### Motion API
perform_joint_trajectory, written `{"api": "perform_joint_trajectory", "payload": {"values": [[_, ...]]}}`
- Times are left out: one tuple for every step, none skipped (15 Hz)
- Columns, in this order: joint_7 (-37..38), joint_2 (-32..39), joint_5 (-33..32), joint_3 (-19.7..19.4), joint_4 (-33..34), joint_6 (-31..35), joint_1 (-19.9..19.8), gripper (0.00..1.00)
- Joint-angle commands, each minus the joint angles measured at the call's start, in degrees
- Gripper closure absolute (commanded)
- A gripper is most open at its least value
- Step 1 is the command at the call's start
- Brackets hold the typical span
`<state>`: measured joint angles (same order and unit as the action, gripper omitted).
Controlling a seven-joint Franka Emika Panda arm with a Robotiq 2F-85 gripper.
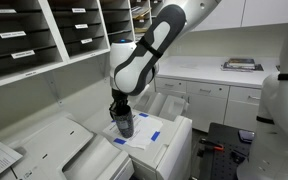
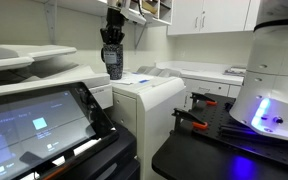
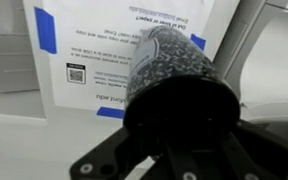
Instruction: Remove the marker from the mug cup
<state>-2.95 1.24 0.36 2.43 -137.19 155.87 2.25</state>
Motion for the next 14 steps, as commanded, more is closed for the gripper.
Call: {"api": "perform_joint_trajectory", "payload": {"values": [[1.09,-2.32,-0.89,0.03,-2.17,1.72,0.12,0.95],[0.98,-3.19,-0.54,0.01,-2.76,2.13,0.08,0.95],[0.81,-3.94,-0.34,-0.01,-3.21,2.55,0.06,0.95],[1.23,-4.71,-0.82,-0.09,-3.59,3.21,-0.03,0.95],[1.26,-5.59,-0.75,-0.13,-3.94,3.77,-0.09,0.95],[0.90,-6.44,-0.11,-0.15,-4.12,3.74,-0.07,0.95],[0.62,-7.28,0.36,-0.19,-4.17,3.36,-0.01,0.95],[0.85,-8.14,0.21,-0.21,-4.12,3.09,-0.05,0.95],[0.53,-9.00,0.41,-0.27,-3.92,2.32,0.01,0.95],[0.30,-9.91,0.56,-0.33,-3.73,1.75,0.06,0.95],[0.02,-10.94,0.83,-0.44,-3.57,1.14,0.12,0.95],[-0.41,-11.85,1.20,-0.61,-3.48,0.69,0.24,0.95],[-0.33,-12.83,1.15,-0.75,-3.27,0.21,0.15,0.95],[-0.38,-13.61,1.21,-0.92,-3.01,-0.07,0.13,0.95]]}}
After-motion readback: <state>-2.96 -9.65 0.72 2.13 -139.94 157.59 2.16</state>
